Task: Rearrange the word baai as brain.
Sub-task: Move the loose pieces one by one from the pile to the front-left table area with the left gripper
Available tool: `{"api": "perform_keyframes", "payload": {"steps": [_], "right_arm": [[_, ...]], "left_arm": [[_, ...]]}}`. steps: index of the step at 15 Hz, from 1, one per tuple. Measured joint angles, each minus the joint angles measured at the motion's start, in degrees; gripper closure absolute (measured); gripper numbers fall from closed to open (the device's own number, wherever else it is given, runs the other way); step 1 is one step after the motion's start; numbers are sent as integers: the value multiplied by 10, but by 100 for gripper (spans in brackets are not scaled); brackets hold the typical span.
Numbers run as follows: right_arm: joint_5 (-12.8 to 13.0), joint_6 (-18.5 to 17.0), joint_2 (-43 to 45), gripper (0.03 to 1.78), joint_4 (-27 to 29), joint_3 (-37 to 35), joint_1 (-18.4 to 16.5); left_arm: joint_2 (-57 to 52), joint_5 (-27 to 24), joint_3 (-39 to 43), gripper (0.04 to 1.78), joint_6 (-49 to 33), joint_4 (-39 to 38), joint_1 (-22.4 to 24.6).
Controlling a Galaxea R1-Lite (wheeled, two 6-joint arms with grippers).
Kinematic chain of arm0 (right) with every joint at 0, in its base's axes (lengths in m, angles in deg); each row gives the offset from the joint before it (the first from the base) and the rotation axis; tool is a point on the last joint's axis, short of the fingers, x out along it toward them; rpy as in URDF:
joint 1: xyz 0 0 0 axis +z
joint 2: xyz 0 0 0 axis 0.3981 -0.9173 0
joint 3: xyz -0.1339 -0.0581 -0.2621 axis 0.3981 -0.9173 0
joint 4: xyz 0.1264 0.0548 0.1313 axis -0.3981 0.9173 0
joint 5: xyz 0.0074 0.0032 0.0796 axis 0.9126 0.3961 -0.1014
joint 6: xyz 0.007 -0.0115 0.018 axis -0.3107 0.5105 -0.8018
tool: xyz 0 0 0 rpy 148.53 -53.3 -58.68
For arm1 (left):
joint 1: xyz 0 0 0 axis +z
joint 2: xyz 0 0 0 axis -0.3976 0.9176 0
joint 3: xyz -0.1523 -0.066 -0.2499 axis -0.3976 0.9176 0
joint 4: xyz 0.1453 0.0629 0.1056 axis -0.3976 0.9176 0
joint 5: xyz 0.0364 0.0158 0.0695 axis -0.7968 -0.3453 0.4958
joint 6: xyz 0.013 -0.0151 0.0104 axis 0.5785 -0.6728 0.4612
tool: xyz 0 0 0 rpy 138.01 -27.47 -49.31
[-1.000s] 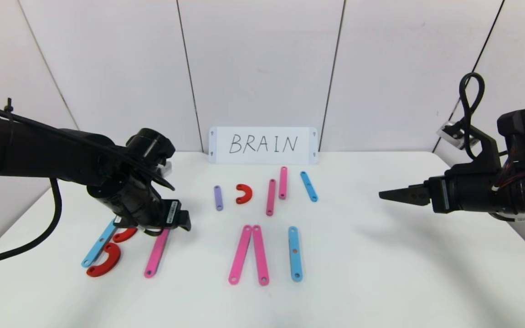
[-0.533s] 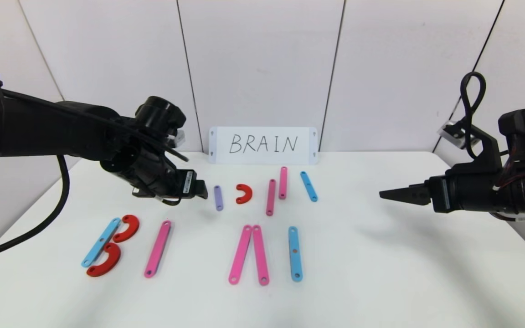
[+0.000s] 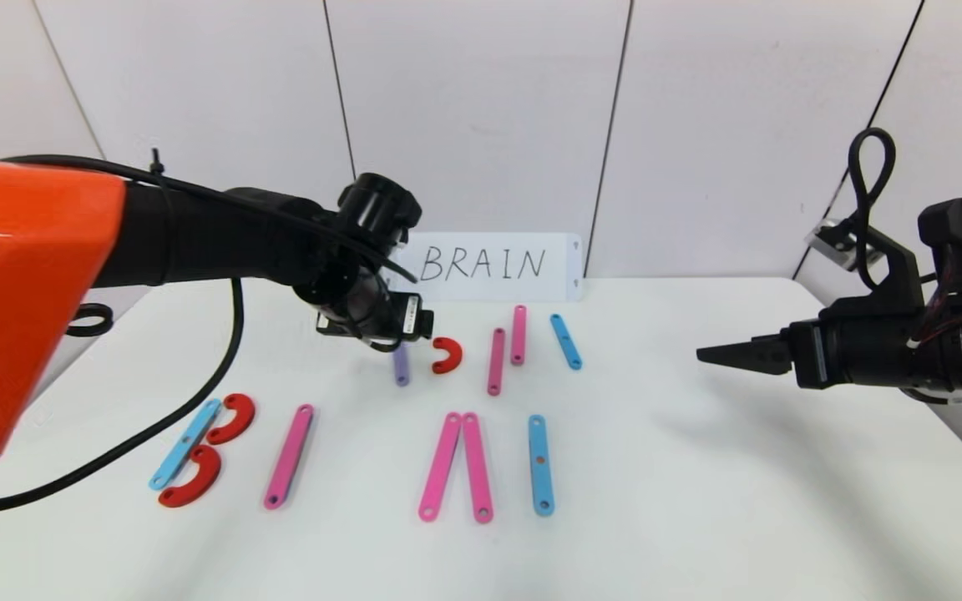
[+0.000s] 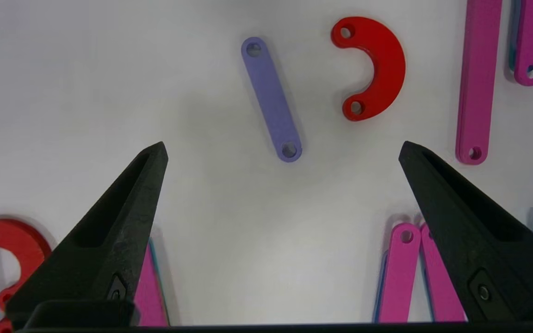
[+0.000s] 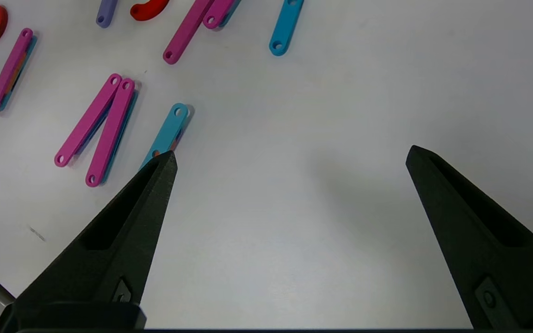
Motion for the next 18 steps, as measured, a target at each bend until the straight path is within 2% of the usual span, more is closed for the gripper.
{"api": "perform_keyframes", "payload": {"steps": [4,12,18], "right_arm": [[0,0,1,8,0,-1,0],[0,0,2,8,0,-1,0],[0,0,1,8,0,-1,0]], "left_arm": [[57,7,-56,7,-17,-10,-16],[138,38,-71,7,-31,-120,-40],[171,65,-94,7,-31,-123,-43]]}}
